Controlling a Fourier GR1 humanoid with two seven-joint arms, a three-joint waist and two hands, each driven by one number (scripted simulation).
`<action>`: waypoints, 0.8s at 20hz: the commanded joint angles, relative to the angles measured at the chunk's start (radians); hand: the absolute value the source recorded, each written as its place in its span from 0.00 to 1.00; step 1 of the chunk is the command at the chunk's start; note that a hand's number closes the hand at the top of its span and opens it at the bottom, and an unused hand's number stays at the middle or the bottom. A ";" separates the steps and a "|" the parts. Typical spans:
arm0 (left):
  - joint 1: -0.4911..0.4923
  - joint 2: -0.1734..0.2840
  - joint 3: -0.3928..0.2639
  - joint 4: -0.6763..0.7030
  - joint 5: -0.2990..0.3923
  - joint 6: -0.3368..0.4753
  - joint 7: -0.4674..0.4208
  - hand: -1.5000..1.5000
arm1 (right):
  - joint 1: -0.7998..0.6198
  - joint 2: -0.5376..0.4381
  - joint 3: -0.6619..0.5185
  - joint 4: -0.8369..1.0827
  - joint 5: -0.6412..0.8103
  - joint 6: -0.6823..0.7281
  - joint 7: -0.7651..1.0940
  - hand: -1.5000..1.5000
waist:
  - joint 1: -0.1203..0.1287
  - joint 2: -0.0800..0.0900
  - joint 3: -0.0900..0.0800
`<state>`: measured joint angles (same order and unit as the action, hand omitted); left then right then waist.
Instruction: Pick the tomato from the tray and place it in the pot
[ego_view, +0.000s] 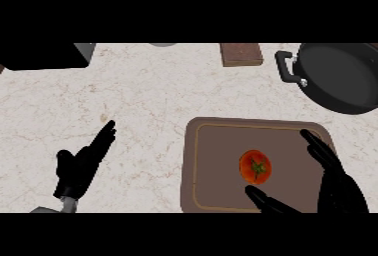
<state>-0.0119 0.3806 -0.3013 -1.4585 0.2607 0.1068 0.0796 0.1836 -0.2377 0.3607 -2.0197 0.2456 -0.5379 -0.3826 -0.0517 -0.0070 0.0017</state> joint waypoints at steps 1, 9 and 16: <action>-0.071 -0.016 0.007 0.051 0.001 -0.024 0.050 0.50 | 0.211 -0.047 0.117 -0.188 0.133 -0.016 0.077 0.00 | 0.021 0.003 -0.003; -0.115 -0.039 0.018 0.091 0.000 -0.067 0.032 0.50 | 0.282 -0.155 0.098 -0.404 0.179 0.148 0.558 0.00 | 0.038 0.008 -0.004; -0.117 -0.039 0.029 0.110 -0.020 -0.089 0.038 0.50 | 0.070 -0.122 0.100 -0.245 0.147 0.275 0.827 0.00 | 0.062 0.011 -0.003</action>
<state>-0.1165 0.3288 -0.2881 -1.3744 0.2395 0.0404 0.1010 0.3224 -0.3623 0.4391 -2.3158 0.3954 -0.3328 0.3148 0.0000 -0.0007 0.0010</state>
